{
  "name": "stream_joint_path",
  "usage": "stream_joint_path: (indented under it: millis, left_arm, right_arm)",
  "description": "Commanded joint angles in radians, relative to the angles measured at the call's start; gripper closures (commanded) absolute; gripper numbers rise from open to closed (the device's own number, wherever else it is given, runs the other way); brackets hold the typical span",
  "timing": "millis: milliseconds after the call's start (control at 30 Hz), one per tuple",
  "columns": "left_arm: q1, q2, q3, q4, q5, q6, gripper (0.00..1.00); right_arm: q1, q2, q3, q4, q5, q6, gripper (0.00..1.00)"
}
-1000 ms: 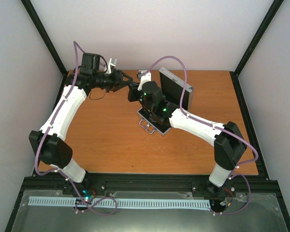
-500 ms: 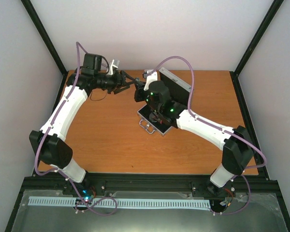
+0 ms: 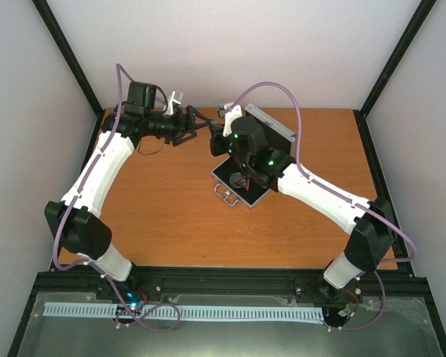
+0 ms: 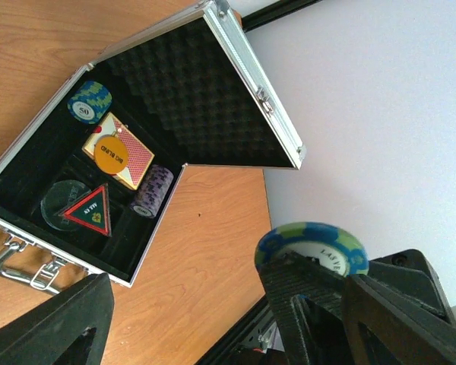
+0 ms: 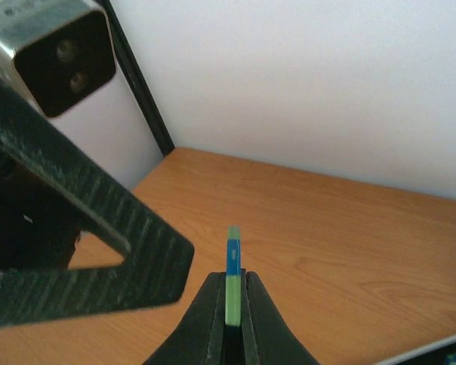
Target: Pack up texas hold em set
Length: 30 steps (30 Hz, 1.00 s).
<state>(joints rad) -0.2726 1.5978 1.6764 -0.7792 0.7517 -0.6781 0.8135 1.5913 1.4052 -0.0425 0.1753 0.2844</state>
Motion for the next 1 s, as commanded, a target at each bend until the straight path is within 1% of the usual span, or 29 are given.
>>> stream_joint_path:
  millis: [0, 133, 267, 333, 500, 600, 733, 967]
  left_arm:
    - [0.025, -0.030, 0.020, 0.008, -0.014, -0.001, 0.15]
    - [0.086, -0.042, 0.013, 0.017, -0.009, 0.001, 0.13]
    - [0.149, -0.048, -0.039, 0.005, -0.010, 0.040, 0.13]
    - [0.172, -0.052, -0.086, 0.004, -0.012, 0.064, 0.13]
    - [0.176, -0.062, -0.138, -0.010, -0.021, 0.121, 0.13]
    - [0.176, -0.055, -0.146, -0.017, -0.028, 0.149, 0.13]
    - [0.176, -0.037, -0.152, -0.019, -0.007, 0.162, 0.13]
    - [0.176, -0.021, -0.168, -0.009, 0.003, 0.172, 0.13]
  right_arm:
    - [0.000, -0.048, 0.023, -0.181, -0.004, -0.061, 0.97]
    - [-0.004, -0.078, -0.013, -0.283, 0.015, -0.075, 0.97]
    - [-0.015, -0.043, 0.007, -0.375, 0.024, -0.113, 0.97]
    - [-0.029, 0.008, 0.034, -0.412, 0.019, -0.138, 0.97]
    - [-0.087, 0.129, 0.115, -0.472, -0.026, -0.177, 0.97]
    - [-0.113, 0.212, 0.188, -0.513, -0.033, -0.205, 0.97]
    - [-0.126, 0.350, 0.332, -0.619, -0.029, -0.260, 0.97]
    - [-0.165, 0.474, 0.418, -0.678, -0.034, -0.331, 0.97]
